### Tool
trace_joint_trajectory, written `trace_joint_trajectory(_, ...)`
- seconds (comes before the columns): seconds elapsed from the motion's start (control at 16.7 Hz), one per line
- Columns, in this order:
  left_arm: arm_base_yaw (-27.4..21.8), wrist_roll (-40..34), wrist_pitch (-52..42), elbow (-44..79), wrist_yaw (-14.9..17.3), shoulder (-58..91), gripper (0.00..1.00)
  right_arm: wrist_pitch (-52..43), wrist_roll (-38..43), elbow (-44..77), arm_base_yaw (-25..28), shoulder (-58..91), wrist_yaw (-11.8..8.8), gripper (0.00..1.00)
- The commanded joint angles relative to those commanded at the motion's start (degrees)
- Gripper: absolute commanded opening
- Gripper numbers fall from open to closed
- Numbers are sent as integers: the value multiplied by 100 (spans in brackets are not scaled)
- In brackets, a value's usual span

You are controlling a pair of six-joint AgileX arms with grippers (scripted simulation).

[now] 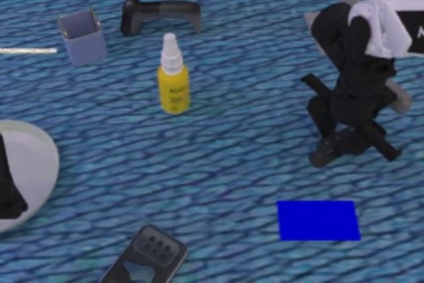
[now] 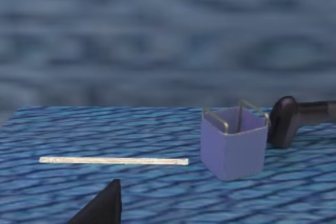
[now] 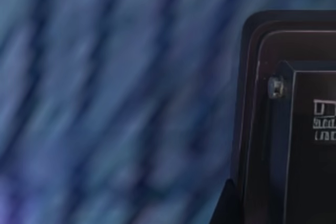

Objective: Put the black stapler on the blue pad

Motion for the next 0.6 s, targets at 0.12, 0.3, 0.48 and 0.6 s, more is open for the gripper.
trace_joint_trajectory(0.12,0,0,0,0,0,0,100,0,0,0,0,0,0,0)
trace_joint_trajectory(0.3,0,0,0,0,0,0,100,0,5,-3,-15,-11,0,0)
trace_joint_trajectory(0.48,0,0,0,0,0,0,100,-235,17,205,-1,-57,-3,0)
trace_joint_trajectory(0.6,0,0,0,0,0,0,100,-678,26,521,1,-172,-6,0)
